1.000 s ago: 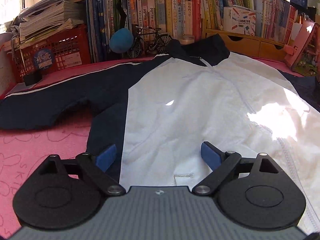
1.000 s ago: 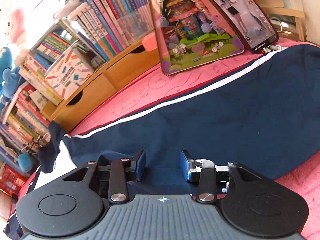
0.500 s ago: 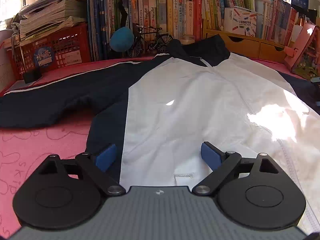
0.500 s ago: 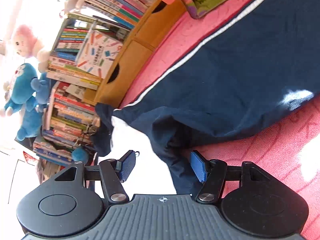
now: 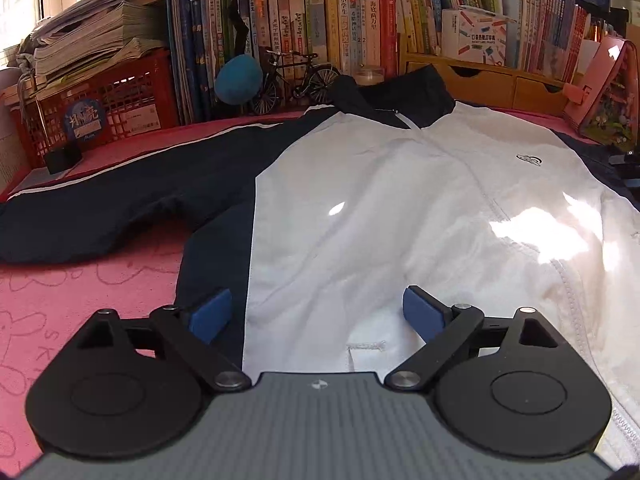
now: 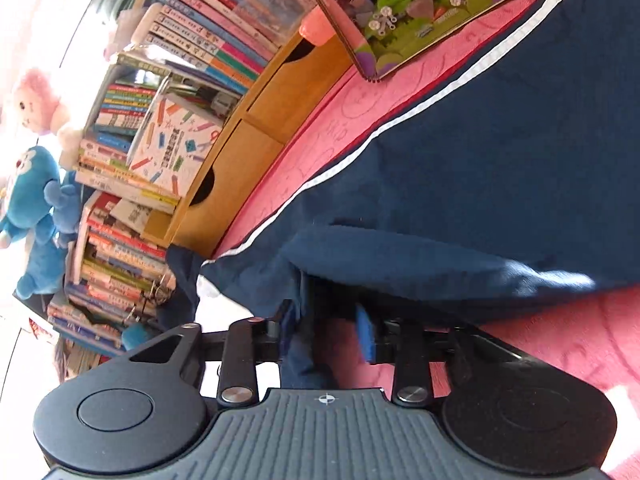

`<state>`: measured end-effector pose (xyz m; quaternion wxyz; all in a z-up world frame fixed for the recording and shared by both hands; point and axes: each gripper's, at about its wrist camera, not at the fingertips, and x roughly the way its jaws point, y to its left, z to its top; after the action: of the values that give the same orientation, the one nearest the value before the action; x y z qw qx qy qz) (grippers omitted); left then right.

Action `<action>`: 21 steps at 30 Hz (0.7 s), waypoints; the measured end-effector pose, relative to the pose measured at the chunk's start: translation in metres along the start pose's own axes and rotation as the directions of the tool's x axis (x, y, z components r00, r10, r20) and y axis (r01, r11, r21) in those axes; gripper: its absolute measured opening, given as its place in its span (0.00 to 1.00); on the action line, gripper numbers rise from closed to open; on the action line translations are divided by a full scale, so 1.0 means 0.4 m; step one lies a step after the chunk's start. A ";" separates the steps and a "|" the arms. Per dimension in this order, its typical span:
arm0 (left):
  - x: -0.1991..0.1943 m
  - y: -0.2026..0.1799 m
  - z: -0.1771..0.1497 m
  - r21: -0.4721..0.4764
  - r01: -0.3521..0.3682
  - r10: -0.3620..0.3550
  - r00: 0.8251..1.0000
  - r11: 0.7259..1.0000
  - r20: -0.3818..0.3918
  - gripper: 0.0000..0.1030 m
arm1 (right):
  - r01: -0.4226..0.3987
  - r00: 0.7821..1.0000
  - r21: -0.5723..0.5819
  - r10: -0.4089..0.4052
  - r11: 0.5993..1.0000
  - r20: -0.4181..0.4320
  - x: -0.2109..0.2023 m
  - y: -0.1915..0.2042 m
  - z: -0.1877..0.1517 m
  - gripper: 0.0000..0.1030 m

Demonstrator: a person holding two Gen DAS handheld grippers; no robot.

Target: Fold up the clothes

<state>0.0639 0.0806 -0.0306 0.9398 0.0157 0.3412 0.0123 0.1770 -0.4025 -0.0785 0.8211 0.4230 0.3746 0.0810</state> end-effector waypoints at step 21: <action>0.245 -0.604 0.286 0.350 0.206 -0.272 0.950 0.914 0.153 0.90 | 0.484 0.813 0.002 -0.451 0.875 0.367 -0.306 -0.268 0.254 0.29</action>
<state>0.2157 -0.1599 -0.0148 0.9475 0.1319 0.2422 -0.1621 0.1402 -0.5892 -0.0559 0.8881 0.2874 0.3078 -0.1844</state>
